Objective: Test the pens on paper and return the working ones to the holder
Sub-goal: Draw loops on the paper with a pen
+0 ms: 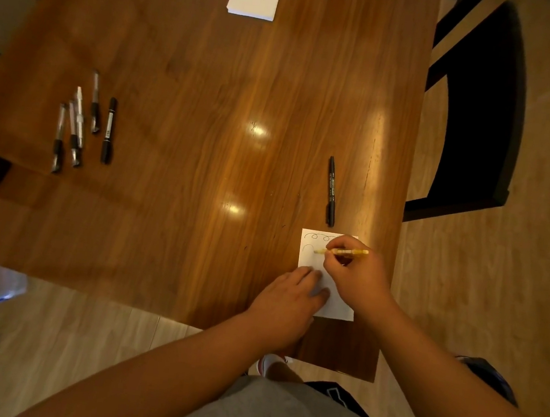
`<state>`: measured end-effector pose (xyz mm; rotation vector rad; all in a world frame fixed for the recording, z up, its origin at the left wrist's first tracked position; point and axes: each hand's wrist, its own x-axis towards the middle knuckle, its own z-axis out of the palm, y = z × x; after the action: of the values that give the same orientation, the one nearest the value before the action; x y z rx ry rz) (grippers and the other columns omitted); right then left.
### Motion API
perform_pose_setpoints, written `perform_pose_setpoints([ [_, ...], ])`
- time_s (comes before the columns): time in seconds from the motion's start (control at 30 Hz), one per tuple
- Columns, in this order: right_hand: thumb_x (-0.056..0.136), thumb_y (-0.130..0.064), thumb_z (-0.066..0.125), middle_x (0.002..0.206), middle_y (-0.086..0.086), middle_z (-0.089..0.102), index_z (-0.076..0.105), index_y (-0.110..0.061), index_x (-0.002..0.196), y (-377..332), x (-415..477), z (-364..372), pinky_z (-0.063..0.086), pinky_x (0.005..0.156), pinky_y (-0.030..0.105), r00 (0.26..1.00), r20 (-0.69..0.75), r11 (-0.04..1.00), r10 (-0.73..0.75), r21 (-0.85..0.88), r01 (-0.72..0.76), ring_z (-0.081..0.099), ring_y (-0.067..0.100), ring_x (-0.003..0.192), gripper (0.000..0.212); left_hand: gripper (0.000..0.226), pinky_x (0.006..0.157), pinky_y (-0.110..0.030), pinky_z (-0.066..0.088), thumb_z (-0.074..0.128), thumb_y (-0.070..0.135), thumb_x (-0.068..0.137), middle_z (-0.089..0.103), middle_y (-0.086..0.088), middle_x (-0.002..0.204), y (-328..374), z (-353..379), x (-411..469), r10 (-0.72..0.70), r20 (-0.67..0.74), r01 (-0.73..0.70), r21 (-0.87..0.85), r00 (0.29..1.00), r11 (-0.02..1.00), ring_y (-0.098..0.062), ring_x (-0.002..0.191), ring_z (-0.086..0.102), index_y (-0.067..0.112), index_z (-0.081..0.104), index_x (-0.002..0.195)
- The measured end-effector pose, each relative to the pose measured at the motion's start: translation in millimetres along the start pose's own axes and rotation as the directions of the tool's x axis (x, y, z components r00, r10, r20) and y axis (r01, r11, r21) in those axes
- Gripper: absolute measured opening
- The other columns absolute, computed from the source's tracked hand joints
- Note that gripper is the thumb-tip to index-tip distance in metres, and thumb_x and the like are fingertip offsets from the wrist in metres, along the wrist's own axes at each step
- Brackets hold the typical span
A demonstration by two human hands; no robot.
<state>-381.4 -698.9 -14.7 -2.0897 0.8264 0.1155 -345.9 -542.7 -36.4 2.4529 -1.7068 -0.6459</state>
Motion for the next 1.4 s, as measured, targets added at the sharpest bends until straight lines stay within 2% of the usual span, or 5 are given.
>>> perform_pose_setpoints([
  [0.23, 0.091, -0.023, 0.067, 0.113, -0.001, 0.070, 0.061, -0.032, 0.096, -3, 0, 2, 0.039, 0.060, 0.008, 1.000, 0.024, 1.000, -0.018, 0.019, 0.017, 0.059, 0.010, 0.094, 0.012, 0.058, 0.116, -0.042, 0.022, 0.055, 0.029, 0.093, 0.027, -0.011, 0.154, 5, -5, 3, 0.024, -0.026, -0.024, -0.011, 0.999, 1.000, -0.028, 0.141, 0.021, 0.015, 0.034, 0.146],
  [0.67, 0.090, -0.022, 0.067, 0.089, -0.014, 0.063, 0.059, -0.035, 0.091, 1, 4, -8, 0.040, 0.050, 0.004, 0.999, -0.035, 0.999, -0.033, 0.006, 0.033, 0.060, -0.002, 0.074, 0.015, 0.061, 0.113, -0.047, 0.026, 0.057, 0.025, 0.093, 0.017, -0.015, 0.157, 6, -5, 8, 0.026, 0.039, -0.026, 0.020, 0.999, 0.999, -0.034, 0.142, 0.017, 0.022, 0.030, 0.148],
  [1.0, 0.091, -0.021, 0.066, 0.106, -0.001, 0.070, 0.063, -0.025, 0.098, 9, -5, -11, 0.051, 0.064, 0.018, 0.999, -0.038, 1.000, -0.010, 0.013, 0.010, 0.064, 0.011, 0.086, 0.009, 0.056, 0.111, -0.044, 0.029, 0.059, 0.027, 0.090, 0.030, -0.013, 0.151, 9, -1, 11, 0.051, 0.000, -0.051, 0.017, 0.999, 0.999, -0.032, 0.138, 0.026, 0.018, 0.038, 0.142],
  [1.23, 0.091, -0.023, 0.066, 0.116, 0.003, 0.069, 0.062, -0.026, 0.100, 7, -4, -7, 0.058, 0.071, 0.027, 0.999, -0.032, 1.000, -0.005, -0.010, 0.005, 0.066, 0.019, 0.094, 0.010, 0.062, 0.110, -0.046, 0.028, 0.057, 0.028, 0.092, 0.025, -0.012, 0.153, 8, 0, 11, 0.048, 0.019, -0.049, 0.044, 0.999, 0.998, -0.032, 0.139, 0.022, 0.026, 0.028, 0.147],
  [1.4, 0.092, -0.023, 0.066, 0.113, 0.001, 0.069, 0.060, -0.028, 0.099, 7, 0, -8, 0.049, 0.061, 0.018, 0.999, -0.047, 1.000, -0.002, 0.004, 0.002, 0.063, 0.014, 0.089, 0.010, 0.058, 0.109, -0.046, 0.029, 0.056, 0.029, 0.092, 0.024, -0.012, 0.153, 11, -1, 14, 0.045, 0.010, -0.046, 0.046, 0.999, 0.998, -0.032, 0.137, 0.024, 0.024, 0.032, 0.146],
])
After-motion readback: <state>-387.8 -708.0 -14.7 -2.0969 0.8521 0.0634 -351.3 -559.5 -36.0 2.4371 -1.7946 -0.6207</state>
